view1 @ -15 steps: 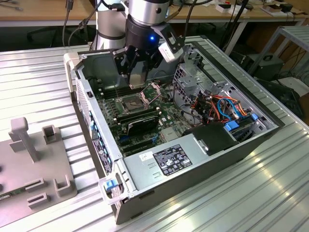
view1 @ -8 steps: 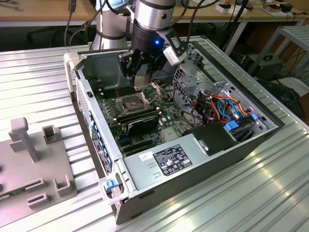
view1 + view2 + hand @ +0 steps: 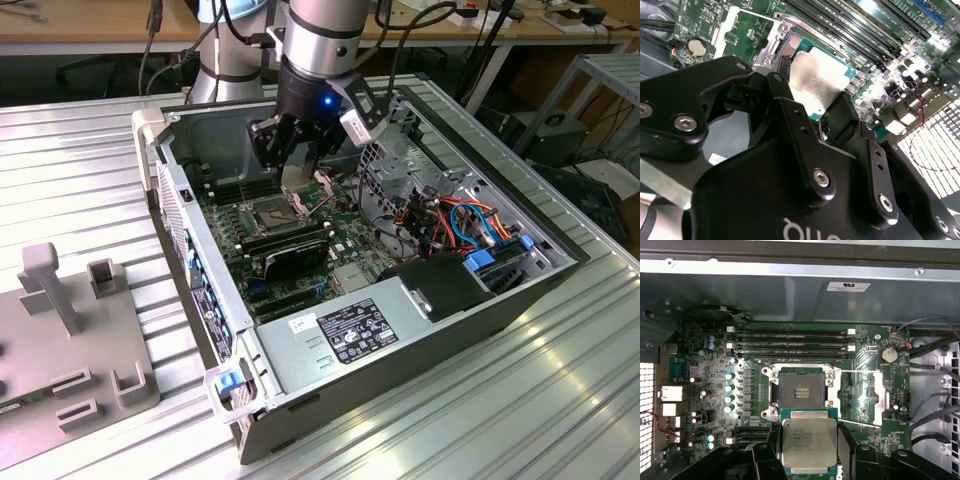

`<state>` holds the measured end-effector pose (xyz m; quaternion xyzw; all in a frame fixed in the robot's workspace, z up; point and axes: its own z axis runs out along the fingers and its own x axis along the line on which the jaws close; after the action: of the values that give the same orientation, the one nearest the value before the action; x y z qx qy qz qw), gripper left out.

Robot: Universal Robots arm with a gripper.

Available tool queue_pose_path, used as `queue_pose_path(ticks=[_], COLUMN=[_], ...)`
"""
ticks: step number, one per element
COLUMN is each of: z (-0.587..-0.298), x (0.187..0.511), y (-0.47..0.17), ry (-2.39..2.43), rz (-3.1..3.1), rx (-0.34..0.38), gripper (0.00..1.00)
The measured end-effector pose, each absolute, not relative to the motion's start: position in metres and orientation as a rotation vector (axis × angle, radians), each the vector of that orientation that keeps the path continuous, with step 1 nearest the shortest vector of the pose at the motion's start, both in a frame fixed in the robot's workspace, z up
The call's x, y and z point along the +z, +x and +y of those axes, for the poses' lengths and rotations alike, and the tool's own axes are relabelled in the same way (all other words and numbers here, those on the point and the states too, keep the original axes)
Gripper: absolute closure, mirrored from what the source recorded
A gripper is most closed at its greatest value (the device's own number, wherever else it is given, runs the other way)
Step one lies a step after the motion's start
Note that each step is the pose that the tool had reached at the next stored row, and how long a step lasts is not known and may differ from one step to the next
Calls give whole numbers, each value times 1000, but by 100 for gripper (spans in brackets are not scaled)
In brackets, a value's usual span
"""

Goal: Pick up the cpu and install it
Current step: 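Pick up the cpu and move it towards the insertion slot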

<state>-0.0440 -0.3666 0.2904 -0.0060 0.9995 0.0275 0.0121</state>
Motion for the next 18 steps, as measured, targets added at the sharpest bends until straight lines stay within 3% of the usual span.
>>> queue_pose_path(ticks=[18], z=[-365], x=[281], y=[-44], ry=[-19], rz=[3116], rx=[86], gripper=[45])
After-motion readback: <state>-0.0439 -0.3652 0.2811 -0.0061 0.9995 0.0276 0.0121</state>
